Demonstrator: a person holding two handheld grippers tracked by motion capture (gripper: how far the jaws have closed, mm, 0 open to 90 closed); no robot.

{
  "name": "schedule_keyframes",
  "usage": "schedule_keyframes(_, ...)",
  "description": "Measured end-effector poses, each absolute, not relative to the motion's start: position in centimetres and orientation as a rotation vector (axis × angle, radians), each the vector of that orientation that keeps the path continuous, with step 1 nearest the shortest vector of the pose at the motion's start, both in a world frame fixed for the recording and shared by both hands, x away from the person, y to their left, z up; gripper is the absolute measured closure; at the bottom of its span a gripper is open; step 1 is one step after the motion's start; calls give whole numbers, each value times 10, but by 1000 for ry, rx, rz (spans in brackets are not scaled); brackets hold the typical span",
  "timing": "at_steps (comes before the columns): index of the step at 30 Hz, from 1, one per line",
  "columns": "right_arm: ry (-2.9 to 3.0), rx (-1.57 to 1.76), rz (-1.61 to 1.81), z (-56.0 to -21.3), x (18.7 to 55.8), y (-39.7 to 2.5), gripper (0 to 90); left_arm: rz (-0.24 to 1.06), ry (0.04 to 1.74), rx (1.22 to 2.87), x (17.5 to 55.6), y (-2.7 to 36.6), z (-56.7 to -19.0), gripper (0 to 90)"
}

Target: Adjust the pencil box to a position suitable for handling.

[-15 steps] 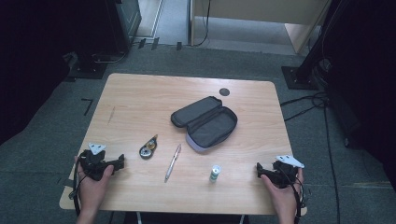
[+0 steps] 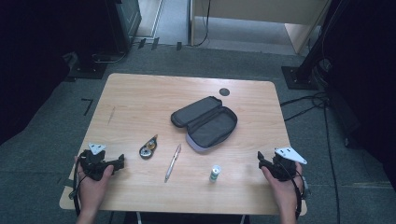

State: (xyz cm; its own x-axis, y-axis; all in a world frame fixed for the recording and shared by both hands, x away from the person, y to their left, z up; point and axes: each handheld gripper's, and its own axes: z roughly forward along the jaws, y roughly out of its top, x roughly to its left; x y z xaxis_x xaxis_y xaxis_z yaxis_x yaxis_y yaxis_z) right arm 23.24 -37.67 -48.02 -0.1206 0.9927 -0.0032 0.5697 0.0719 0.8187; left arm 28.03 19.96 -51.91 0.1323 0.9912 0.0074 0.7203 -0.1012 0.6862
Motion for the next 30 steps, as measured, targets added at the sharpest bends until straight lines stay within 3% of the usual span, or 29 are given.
schedule_keyframes(30, 1834, 1374, 968, -427, 289, -350, 383, 661, 1642, 1881, 280, 200, -519, 0)
